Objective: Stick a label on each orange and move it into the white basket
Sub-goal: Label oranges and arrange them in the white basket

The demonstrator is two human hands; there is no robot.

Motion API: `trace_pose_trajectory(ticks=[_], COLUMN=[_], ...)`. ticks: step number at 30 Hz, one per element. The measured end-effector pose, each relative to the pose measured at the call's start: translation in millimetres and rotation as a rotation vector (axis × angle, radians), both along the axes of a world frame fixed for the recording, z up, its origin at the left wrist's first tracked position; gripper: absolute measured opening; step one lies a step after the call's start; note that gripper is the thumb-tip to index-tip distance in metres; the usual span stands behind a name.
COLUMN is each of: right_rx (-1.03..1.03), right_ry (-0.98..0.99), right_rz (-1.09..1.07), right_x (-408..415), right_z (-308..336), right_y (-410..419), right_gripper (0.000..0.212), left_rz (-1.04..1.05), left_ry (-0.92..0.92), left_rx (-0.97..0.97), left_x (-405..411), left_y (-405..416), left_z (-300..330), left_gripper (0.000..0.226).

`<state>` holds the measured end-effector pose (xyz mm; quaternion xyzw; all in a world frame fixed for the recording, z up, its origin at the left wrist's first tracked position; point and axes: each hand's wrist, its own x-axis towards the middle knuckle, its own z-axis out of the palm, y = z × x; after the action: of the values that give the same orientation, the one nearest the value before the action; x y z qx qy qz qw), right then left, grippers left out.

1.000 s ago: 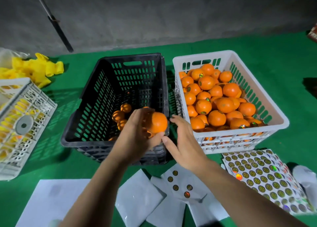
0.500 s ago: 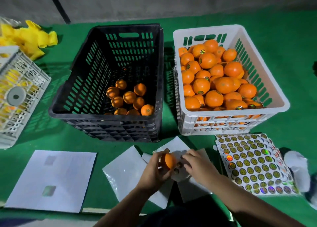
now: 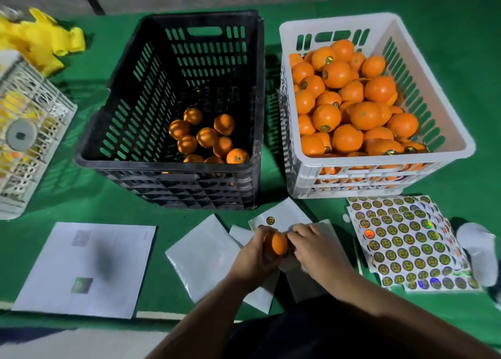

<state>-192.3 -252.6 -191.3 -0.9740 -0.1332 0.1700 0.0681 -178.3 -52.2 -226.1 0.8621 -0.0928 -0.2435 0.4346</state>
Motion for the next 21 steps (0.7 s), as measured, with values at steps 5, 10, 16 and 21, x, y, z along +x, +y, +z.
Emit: trace_pose_trajectory(ticks=[5,10,16,21], right_rx=[-0.014,0.007,0.009,-0.058], right_ry=[-0.004,0.041,0.121,0.210], right_rz=[-0.019,-0.076,-0.147,-0.169], right_x=[-3,2,13,20], right_z=[0,3,4,-2], right_y=[3,8,15,20], right_gripper=[0.042,0.033,0.034,0.061], left_rz=[-0.036,0.002,0.017,0.038], left_ry=[0.005,0.055,0.092,0.134], left_rx=[-0.001,-0.008,-0.014,-0.035], left_x=[6,10,12,14], left_y=[2,0,0,1], left_z=[1,1,0,2], left_gripper=[0.065,0.070,0.071,0.072])
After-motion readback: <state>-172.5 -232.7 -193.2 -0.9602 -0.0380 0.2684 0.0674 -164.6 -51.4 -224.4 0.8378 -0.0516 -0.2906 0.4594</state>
